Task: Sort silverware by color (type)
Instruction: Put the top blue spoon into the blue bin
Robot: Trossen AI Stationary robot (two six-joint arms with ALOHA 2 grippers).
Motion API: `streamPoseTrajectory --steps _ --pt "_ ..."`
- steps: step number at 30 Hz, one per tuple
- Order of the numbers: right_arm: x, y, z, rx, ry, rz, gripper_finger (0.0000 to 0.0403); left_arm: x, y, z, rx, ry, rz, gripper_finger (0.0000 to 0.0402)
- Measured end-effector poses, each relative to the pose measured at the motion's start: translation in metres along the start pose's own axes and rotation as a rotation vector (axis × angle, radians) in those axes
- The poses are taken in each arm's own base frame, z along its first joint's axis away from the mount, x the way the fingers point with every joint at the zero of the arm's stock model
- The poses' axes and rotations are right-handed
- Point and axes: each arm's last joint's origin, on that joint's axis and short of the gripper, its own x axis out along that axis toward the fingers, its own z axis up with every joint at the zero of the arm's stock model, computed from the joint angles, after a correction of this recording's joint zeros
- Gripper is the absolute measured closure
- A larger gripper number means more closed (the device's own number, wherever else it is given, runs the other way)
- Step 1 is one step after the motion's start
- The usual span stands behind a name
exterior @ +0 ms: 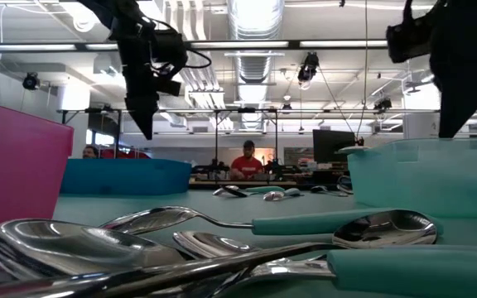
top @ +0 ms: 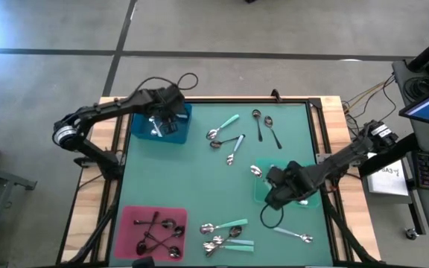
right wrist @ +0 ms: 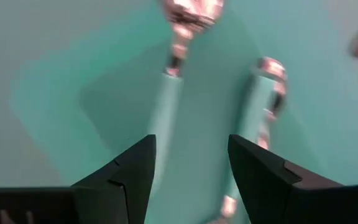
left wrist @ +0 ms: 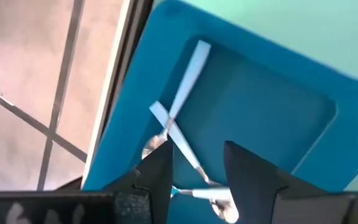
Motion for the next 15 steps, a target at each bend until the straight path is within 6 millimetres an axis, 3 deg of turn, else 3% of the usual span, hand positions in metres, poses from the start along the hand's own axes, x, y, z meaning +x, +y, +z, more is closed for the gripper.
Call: streamPoseTrajectory --steps 3,10,15 --pt "0.003 0.004 0.007 -0.015 -0.028 0.072 0.0211 -0.004 0.003 0.004 -0.008 -0.023 0.008 0.0285" --pt "0.012 -0.004 0.011 -0.010 -0.016 0.044 0.0211 -0.007 0.003 0.007 -0.010 -0.049 -0.034 0.0295" --pt "0.005 -0.004 0.023 -0.063 -0.079 0.045 0.0211 -0.008 -0.001 0.008 -0.006 -0.086 -0.133 0.0297"
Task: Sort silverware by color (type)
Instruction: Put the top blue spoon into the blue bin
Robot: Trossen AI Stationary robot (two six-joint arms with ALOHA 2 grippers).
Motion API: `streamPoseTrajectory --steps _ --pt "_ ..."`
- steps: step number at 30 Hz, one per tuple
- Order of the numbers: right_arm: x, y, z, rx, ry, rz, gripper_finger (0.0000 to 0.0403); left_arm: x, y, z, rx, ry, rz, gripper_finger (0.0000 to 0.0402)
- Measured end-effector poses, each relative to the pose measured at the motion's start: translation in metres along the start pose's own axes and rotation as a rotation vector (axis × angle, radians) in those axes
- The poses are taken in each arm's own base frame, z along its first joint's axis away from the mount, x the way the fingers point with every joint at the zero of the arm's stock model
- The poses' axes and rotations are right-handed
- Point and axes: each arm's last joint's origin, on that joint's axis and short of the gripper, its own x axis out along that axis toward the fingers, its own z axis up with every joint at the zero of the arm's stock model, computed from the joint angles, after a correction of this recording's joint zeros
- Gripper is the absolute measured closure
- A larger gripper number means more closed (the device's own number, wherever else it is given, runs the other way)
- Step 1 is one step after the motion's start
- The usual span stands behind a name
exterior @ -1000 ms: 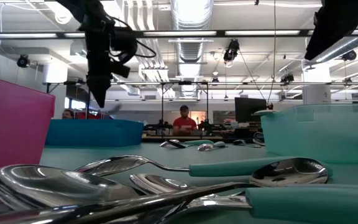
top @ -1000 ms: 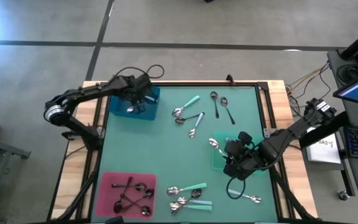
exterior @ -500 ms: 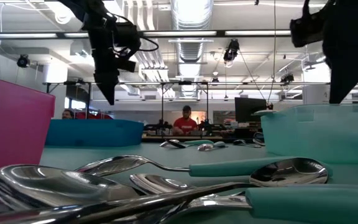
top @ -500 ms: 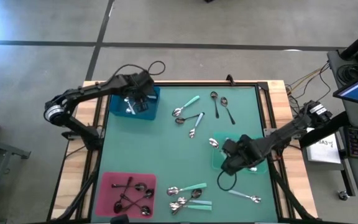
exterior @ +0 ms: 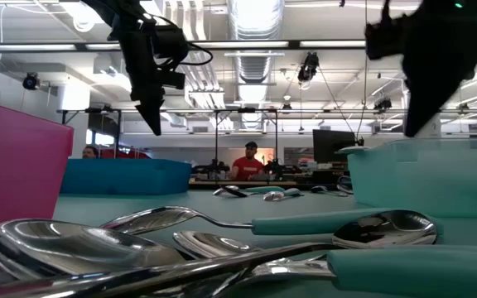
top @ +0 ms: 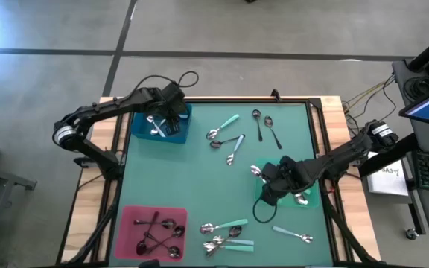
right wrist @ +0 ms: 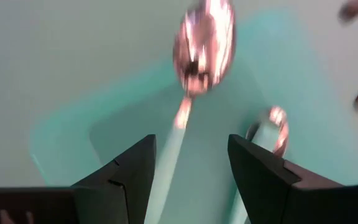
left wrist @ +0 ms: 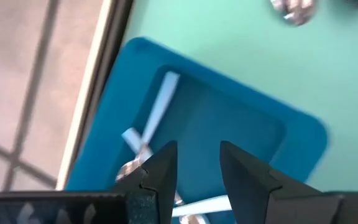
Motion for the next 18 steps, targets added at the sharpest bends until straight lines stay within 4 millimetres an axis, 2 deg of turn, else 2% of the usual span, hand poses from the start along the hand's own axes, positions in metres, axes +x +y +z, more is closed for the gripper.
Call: streamPoseTrajectory --steps 3,6,11,18 --pt "-0.011 -0.003 0.014 -0.041 -0.071 0.003 0.0211 0.000 -0.002 0.001 0.002 -0.021 -0.049 0.0297" --pt "-0.012 -0.013 0.032 -0.073 -0.109 -0.008 0.0211 -0.001 -0.005 0.004 -0.002 -0.056 -0.100 0.0297" --pt "0.002 -0.040 0.068 -0.184 -0.089 0.011 0.0211 -0.003 -0.016 0.011 0.017 -0.139 -0.238 0.0297" --pt "0.025 -0.084 0.118 -0.371 -0.170 0.205 0.0211 -0.008 -0.034 0.019 0.051 -0.209 -0.355 0.0297"
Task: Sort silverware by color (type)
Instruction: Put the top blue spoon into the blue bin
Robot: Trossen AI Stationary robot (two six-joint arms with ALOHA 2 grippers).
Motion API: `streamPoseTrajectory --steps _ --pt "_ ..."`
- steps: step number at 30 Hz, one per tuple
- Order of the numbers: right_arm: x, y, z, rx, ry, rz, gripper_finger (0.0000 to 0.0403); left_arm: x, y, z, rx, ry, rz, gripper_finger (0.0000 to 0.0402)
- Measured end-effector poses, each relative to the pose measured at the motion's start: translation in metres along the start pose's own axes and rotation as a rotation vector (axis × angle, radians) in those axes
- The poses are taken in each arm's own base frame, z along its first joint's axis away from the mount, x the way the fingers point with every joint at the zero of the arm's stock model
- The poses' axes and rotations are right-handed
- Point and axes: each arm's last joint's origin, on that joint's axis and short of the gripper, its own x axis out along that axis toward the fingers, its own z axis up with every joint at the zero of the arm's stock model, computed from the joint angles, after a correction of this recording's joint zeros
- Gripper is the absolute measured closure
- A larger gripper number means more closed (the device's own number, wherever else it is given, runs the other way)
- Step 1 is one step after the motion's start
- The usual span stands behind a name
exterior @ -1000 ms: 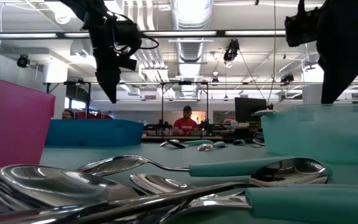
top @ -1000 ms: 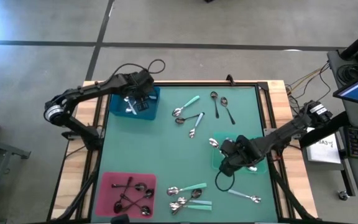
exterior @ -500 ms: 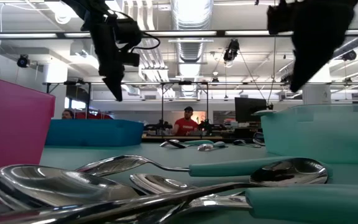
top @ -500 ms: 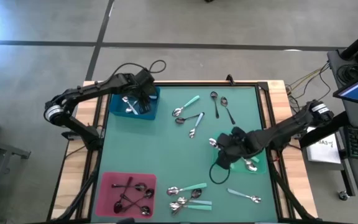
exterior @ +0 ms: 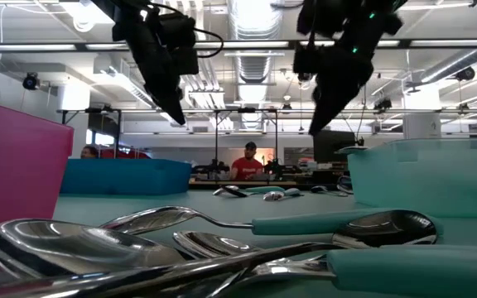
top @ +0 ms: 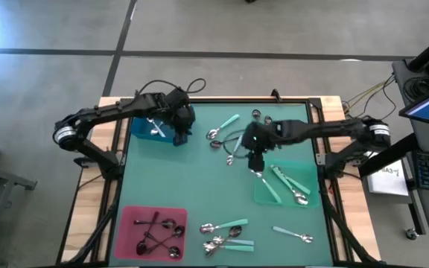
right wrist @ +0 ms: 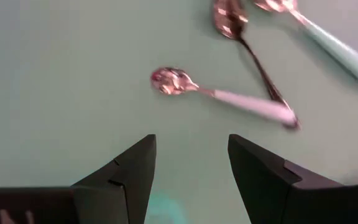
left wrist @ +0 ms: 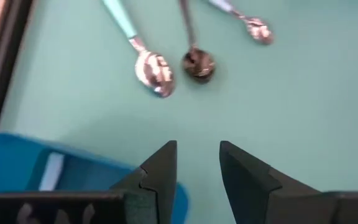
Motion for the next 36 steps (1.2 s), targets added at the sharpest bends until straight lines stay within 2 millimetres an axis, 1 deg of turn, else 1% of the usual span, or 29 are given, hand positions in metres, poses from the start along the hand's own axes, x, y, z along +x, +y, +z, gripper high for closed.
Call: streamPoseTrajectory --steps 3,7,12,16,20,25,30,33,36 --pt "0.019 -0.016 0.002 -0.186 0.008 0.060 0.0211 0.001 -0.007 0.002 0.019 0.005 -0.015 0.0297" --pt "0.046 -0.024 0.001 -0.483 0.065 0.071 0.0211 0.002 -0.010 0.002 0.027 0.009 -0.021 0.0297" --pt "0.076 -0.033 0.008 -0.631 0.132 0.064 0.0211 0.002 -0.010 0.002 0.024 0.010 -0.019 0.0297" --pt "0.096 -0.041 0.015 -0.658 0.190 0.061 0.0212 0.002 -0.010 0.002 0.025 0.013 -0.016 0.0297" --pt "0.101 -0.053 0.025 -0.638 0.219 0.061 0.0217 0.002 -0.010 0.001 0.034 0.016 -0.017 0.0297" --pt "0.106 -0.067 0.033 -0.610 0.230 0.056 0.0230 0.002 -0.010 0.001 0.046 0.018 -0.014 0.0297" --pt "0.115 -0.070 0.025 -0.584 0.298 0.135 0.0241 0.002 -0.010 0.001 0.051 0.020 -0.015 0.0297" --pt "0.121 -0.070 0.022 -0.588 0.319 0.151 0.0248 0.002 -0.010 0.001 0.062 0.020 -0.015 0.0297" --pt "0.123 -0.070 0.021 -0.584 0.321 0.167 0.0258 0.002 -0.010 0.001 0.073 0.020 -0.015 0.0297"
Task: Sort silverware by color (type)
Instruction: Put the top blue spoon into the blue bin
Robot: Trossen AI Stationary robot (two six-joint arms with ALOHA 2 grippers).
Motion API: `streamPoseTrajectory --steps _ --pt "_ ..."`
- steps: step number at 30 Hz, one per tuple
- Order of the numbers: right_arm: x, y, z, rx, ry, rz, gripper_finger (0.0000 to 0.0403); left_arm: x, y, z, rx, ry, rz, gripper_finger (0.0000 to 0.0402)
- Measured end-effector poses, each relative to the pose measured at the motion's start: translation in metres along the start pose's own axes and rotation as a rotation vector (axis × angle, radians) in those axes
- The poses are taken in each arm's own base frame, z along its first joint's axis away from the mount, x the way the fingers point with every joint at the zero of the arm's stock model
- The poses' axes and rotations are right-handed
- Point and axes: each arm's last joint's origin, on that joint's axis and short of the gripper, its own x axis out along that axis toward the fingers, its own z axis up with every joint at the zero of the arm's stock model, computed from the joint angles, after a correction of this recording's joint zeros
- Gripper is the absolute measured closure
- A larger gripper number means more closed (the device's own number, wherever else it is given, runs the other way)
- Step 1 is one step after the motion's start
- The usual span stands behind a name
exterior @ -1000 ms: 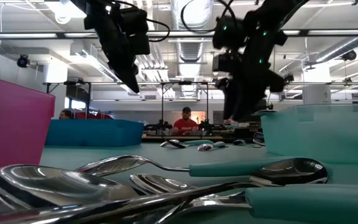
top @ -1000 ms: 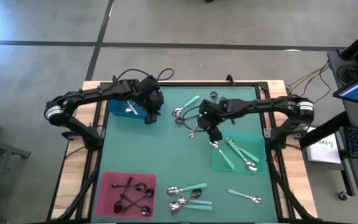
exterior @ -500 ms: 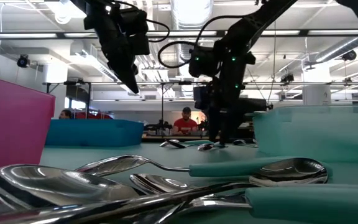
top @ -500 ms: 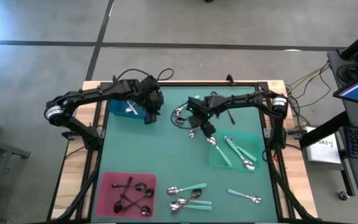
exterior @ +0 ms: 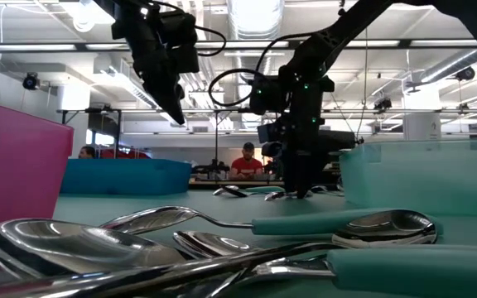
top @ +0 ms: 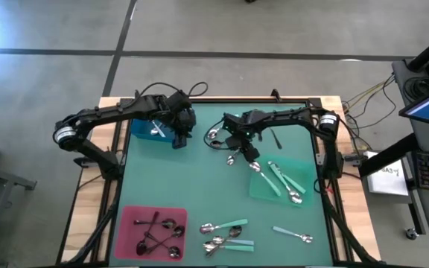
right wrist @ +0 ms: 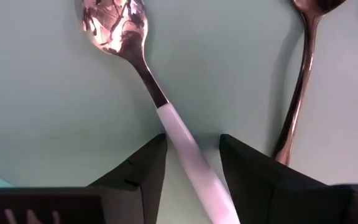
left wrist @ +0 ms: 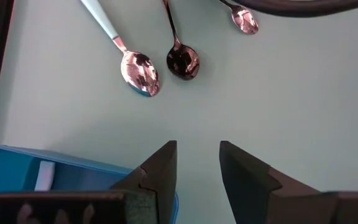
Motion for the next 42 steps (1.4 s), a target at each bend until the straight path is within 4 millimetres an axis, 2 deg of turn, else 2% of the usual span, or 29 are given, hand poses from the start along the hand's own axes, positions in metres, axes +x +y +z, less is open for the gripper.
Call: streamPoseTrajectory --steps 5,12,17,25,32,37,42 --pt "-0.008 0.002 0.001 -0.003 -0.018 -0.010 0.0294 0.000 0.000 0.000 0.008 0.001 0.001 0.0297" --pt "-0.016 0.003 0.001 0.067 -0.032 -0.027 0.0379 0.000 0.000 -0.001 0.003 0.007 0.000 0.0297" --pt "-0.023 0.004 0.002 0.116 -0.009 -0.010 0.0380 0.000 0.000 -0.001 -0.002 0.008 0.000 0.0297" --pt "-0.064 0.014 0.012 0.150 -0.087 -0.051 0.0382 0.000 -0.001 -0.003 -0.036 0.032 -0.008 0.0297" --pt "-0.105 0.040 0.021 0.215 -0.259 -0.003 0.0382 0.002 -0.001 -0.002 -0.053 0.014 -0.005 0.0297" --pt "-0.128 0.046 0.033 0.182 -0.440 -0.104 0.0382 0.010 -0.002 0.003 -0.046 -0.100 -0.026 0.0297" --pt "-0.140 0.049 0.033 0.145 -0.568 -0.189 0.0383 0.022 -0.013 0.001 -0.046 -0.136 -0.095 0.0297"
